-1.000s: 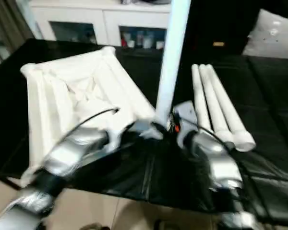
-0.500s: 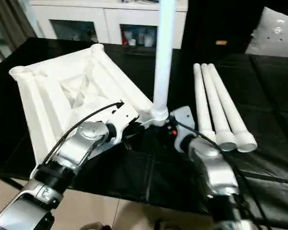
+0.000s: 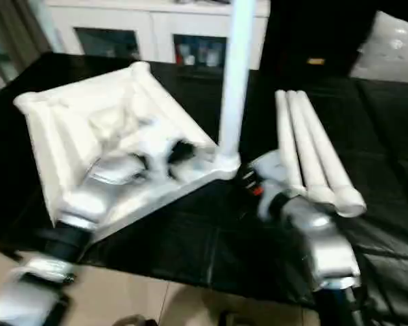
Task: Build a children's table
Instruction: Rotate table base
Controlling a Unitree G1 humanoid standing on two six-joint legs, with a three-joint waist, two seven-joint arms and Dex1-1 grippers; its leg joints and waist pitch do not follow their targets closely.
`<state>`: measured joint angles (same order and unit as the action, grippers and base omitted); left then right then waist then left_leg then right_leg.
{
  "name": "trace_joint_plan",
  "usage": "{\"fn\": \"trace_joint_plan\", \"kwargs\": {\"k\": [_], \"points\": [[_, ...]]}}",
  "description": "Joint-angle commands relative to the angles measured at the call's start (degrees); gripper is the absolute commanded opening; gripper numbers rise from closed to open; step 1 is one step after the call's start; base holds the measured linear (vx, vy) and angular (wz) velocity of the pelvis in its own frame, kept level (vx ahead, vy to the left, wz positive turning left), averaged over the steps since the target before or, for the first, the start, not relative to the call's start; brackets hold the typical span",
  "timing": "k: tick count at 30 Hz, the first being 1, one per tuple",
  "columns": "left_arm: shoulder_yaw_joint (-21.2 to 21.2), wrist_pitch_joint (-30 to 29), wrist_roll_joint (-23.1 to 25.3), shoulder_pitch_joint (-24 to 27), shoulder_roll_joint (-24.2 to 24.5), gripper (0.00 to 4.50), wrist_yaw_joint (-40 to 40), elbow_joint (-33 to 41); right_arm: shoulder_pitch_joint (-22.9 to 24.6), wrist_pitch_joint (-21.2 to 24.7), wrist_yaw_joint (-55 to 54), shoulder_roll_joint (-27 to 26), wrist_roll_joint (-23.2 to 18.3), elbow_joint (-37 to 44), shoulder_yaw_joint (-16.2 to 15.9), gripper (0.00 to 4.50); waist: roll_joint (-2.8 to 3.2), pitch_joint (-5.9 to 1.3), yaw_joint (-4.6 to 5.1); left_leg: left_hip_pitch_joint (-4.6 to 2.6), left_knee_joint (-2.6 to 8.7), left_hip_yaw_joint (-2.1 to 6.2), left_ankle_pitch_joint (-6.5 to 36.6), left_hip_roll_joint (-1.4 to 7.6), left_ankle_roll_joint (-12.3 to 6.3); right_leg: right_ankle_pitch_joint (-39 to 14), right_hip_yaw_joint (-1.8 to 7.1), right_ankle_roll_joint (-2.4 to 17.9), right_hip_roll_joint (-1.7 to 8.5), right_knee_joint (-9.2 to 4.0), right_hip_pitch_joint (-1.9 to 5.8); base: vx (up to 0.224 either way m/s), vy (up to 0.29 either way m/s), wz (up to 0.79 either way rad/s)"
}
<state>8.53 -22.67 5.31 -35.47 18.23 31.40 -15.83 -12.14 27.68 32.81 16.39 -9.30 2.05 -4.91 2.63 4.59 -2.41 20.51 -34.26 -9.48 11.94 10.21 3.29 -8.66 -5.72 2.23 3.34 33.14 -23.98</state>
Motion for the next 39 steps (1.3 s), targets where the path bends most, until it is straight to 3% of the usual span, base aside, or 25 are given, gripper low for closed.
{"fn": "trace_joint_plan", "kwargs": {"k": [1,2,3,4,5,6,7,10,11,13,18,25,26,31,39], "points": [[-0.10,-3.25,6.62,1.37,6.84,0.79,-0.86,2.01,-0.63,0.71,-0.50,-1.08,0.78,0.51,-2.15,4.47,-0.69,-4.08,-0.40,0.39,3.57,1.20,4.13,2.18,-6.15,-19.33,2.76,5.74,4.41,-3.96,3.93,0.000,0.000,0.00],[-0.15,-4.18,8.23,1.87,9.10,0.79,-1.05,2.41,-0.82,0.51,-0.54,-1.45,1.00,0.23,-2.71,4.47,-0.40,-3.92,0.22,0.53,3.64,1.23,4.34,2.12,-5.76,-18.70,2.73,5.75,4.31,-3.86,3.93,0.000,0.000,0.00],[-0.32,-4.87,9.15,2.25,10.44,0.79,-1.20,2.72,-0.94,0.36,-0.60,-1.64,1.17,0.06,-3.10,4.47,-0.26,-3.90,0.31,0.17,3.62,1.16,4.89,2.15,-5.47,-19.11,2.78,5.82,4.31,-4.08,3.75,0.000,0.000,0.00],[-0.64,-6.07,10.42,2.92,12.70,0.79,-1.51,3.09,-1.13,0.52,-0.72,-1.87,1.28,-0.13,-3.68,4.47,-0.12,-3.86,0.31,-0.14,3.57,1.01,5.20,2.22,-5.05,-18.87,2.97,6.52,4.40,-4.17,3.60,0.000,0.000,0.00],[-0.64,-6.07,10.42,2.92,12.70,0.79,-1.51,3.09,-1.13,0.52,-0.72,-1.87,1.28,-0.13,-3.68,4.47,-0.35,-3.81,-0.02,-0.37,3.74,1.06,5.22,2.51,-4.76,-17.93,3.16,7.51,4.50,-3.84,3.42,0.000,0.000,0.00],[-0.95,-7.16,11.59,3.52,14.70,0.79,-1.96,3.33,-1.35,0.69,-0.76,-2.04,1.39,-0.38,-4.21,4.47,-0.04,-3.82,-0.23,-0.51,3.79,1.11,5.36,2.74,-4.47,-16.55,3.25,8.42,4.53,-3.62,3.29,0.000,0.000,0.00],[-1.18,-8.44,12.61,4.11,16.34,0.79,-2.33,3.64,-1.53,0.83,-0.79,-2.13,1.54,-0.60,-4.64,4.47,-0.39,-3.79,-0.23,-0.32,3.86,1.11,5.21,2.75,-4.59,-15.63,3.29,8.74,4.52,-3.54,3.40,0.000,0.000,0.00],[-0.74,-11.74,14.87,6.03,20.70,0.79,-3.00,3.87,-2.43,1.08,-1.21,-2.25,2.34,-1.97,-5.73,4.47,-0.31,-3.81,-0.45,-0.17,3.95,1.14,5.21,2.67,-4.13,-12.51,3.55,10.17,4.73,-2.95,3.57,0.000,0.000,0.00],[-0.27,-11.69,14.85,7.04,21.72,0.79,-2.14,3.58,-2.91,1.19,-1.44,-2.42,3.01,-2.81,-6.03,4.47,-0.69,-3.69,-0.43,-0.28,3.98,1.03,5.73,2.56,-3.94,-13.37,3.57,10.16,4.82,-3.23,3.55,0.000,0.000,0.00],[-0.05,-11.67,13.86,7.89,21.42,0.79,-1.38,3.10,-3.31,1.22,-1.54,-2.56,3.49,-3.48,-6.32,4.47,-0.57,-3.56,-0.64,-0.31,4.02,0.99,6.31,2.49,-3.61,-15.09,3.68,10.14,5.03,-3.45,3.54,0.000,0.000,0.00],[3.38,-13.31,16.74,10.41,23.07,0.79,1.78,2.65,-4.34,1.42,-2.97,-2.55,4.62,-5.89,-6.95,4.47,-0.54,-3.56,-0.74,-0.22,4.14,1.11,7.16,2.50,-2.89,-16.66,3.76,9.06,5.13,-3.58,3.60,0.000,0.000,0.00],[7.34,-14.01,13.22,13.50,24.63,0.79,10.84,7.06,-6.66,-1.62,-4.37,-4.33,5.24,-11.71,-6.42,4.47,-0.53,-3.57,-0.33,-0.12,4.25,1.24,7.60,2.57,-2.68,-16.03,3.81,10.43,5.29,-3.46,3.68,0.000,0.000,0.00],[7.87,-13.49,12.54,14.00,24.92,0.79,12.70,7.96,-7.28,-2.18,-4.87,-4.71,5.33,-13.13,-6.16,4.47,-0.40,-3.64,-0.30,-0.37,4.14,1.17,7.76,2.58,-2.56,-16.16,3.84,10.69,5.38,-3.55,3.57,0.000,0.000,0.00],[8.81,-9.54,5.97,16.13,24.81,0.79,22.02,14.09,-10.13,-3.65,-8.07,-5.67,6.02,-18.19,-4.53,4.47,-0.47,-3.69,-0.29,-0.54,4.18,0.96,8.10,2.60,-2.14,-16.00,3.89,11.22,5.14,-3.46,3.60,0.000,0.000,0.00],[12.53,-3.81,-1.64,15.30,19.70,0.79,31.24,17.89,-13.09,-5.71,-9.87,-4.49,6.92,-22.74,-2.68,4.47,-0.70,-4.18,-0.88,-0.40,3.99,0.71,6.20,2.46,-1.78,-13.73,4.00,11.46,5.20,-2.92,4.07,0.000,0.000,0.00]]}}
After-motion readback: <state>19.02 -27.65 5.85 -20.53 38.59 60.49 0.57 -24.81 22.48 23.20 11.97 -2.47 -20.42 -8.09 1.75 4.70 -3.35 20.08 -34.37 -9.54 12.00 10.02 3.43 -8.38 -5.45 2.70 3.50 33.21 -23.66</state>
